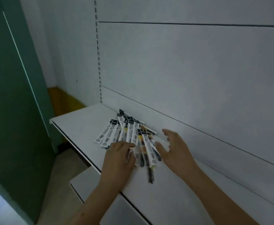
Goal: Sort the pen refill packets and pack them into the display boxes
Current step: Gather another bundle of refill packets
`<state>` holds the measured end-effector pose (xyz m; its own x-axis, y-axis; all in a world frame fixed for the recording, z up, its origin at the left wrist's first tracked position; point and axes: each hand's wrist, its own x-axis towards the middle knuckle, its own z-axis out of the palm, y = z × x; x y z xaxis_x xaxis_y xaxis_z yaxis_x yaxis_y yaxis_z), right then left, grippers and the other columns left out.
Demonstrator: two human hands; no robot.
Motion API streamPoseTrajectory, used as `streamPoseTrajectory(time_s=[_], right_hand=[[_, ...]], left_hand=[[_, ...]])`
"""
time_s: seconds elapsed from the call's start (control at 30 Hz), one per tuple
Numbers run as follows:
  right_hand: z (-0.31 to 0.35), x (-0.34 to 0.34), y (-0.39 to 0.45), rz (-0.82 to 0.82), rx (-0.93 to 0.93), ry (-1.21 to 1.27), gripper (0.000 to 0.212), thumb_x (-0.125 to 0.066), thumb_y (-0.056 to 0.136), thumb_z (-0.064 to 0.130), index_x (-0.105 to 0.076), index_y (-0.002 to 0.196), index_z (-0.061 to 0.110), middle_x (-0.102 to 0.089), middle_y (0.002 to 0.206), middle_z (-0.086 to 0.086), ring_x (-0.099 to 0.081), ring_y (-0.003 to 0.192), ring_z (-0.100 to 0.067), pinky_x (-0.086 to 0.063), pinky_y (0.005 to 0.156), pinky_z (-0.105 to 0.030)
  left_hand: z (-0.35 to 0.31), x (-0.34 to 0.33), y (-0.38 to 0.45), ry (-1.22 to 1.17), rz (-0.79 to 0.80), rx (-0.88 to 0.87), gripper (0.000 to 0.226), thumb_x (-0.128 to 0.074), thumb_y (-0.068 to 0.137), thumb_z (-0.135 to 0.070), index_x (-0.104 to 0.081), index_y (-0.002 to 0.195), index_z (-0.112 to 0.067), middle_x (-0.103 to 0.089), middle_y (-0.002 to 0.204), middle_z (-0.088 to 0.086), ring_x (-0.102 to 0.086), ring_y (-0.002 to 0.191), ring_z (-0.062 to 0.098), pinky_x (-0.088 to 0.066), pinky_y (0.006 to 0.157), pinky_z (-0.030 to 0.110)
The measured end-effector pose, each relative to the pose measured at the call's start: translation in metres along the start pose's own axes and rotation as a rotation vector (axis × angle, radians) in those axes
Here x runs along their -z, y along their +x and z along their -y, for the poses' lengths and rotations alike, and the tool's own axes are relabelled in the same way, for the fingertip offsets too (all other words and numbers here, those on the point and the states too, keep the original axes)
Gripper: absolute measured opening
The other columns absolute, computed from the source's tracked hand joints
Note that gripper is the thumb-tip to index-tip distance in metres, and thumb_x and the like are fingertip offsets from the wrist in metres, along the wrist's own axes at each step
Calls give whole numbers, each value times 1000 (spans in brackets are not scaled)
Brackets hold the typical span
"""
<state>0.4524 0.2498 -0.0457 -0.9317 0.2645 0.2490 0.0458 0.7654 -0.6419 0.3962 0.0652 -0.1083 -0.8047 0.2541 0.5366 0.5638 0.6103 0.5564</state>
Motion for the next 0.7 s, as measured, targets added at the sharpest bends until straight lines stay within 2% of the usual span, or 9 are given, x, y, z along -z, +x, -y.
streamPoseTrajectory(time_s=[0.1, 0.17, 0.27, 0.33, 0.4, 0.47, 0.53, 0.6, 0.7], right_hand=[[-4, -40, 21, 175, -245, -169, 80, -48, 88, 67, -30, 149, 19, -38, 148, -8, -36, 136, -28, -33, 109, -39], [-3, -57, 27, 130, -289, -352, 80, -45, 86, 72, -36, 145, 18, -45, 141, -9, -40, 129, -30, -37, 102, -40], [-5, -70, 31, 13, -255, -318, 64, -57, 84, 63, -52, 129, 18, -55, 119, -7, -50, 113, -27, -45, 90, -35], [-5, -67, 32, -1, -262, -229, 54, -63, 83, 56, -59, 123, 19, -59, 109, -5, -58, 102, -23, -50, 83, -32], [-3, -58, 33, 9, -298, -177, 43, -66, 85, 51, -64, 113, 18, -65, 100, -1, -64, 85, -14, -53, 71, -25], [-2, -52, 31, 5, -319, -165, 33, -69, 84, 48, -68, 99, 19, -68, 87, 3, -63, 71, -7, -49, 59, -19], [-5, -49, 27, -20, -331, -150, 31, -71, 82, 50, -67, 89, 20, -67, 79, 5, -60, 63, -4, -46, 53, -18], [-9, -46, 25, -36, -350, -108, 34, -72, 79, 52, -65, 84, 19, -66, 74, 7, -57, 57, -2, -43, 46, -15], [-13, -38, 25, -19, -391, -94, 26, -73, 80, 40, -66, 93, 19, -69, 85, 5, -59, 65, -1, -45, 51, -16]], left_hand=[[39, 2, 36, 51, 52, 18, 32, -56, 86, -25, -68, 115, -21, -64, 116, -1, -54, 111, 21, -45, 93, 37], [53, -4, 54, 72, 146, 38, 42, -50, 88, -35, -62, 126, -22, -58, 130, 0, -48, 123, 23, -39, 102, 39], [60, -15, 61, 138, 261, 45, 59, -31, 89, -50, -55, 135, -22, -51, 140, 5, -41, 132, 26, -34, 107, 43], [61, -18, 58, 172, 262, 24, 63, -26, 88, -52, -56, 134, -20, -51, 140, 8, -43, 132, 29, -35, 106, 45], [63, -18, 56, 171, 256, 13, 57, -32, 92, -49, -55, 135, -19, -50, 142, 9, -42, 133, 30, -34, 107, 45], [64, -19, 56, 160, 253, 0, 48, -45, 96, -43, -53, 137, -18, -47, 145, 10, -39, 135, 30, -31, 110, 45], [64, -18, 56, 135, 253, -1, 47, -50, 96, -40, -53, 138, -18, -46, 146, 10, -37, 136, 30, -30, 111, 46], [64, -18, 56, 119, 254, -1, 51, -43, 94, -44, -55, 136, -17, -48, 144, 10, -38, 135, 30, -32, 109, 47], [61, -14, 55, 63, 206, -12, 57, -35, 87, -48, -59, 130, -18, -51, 140, 9, -41, 133, 31, -33, 109, 50]])
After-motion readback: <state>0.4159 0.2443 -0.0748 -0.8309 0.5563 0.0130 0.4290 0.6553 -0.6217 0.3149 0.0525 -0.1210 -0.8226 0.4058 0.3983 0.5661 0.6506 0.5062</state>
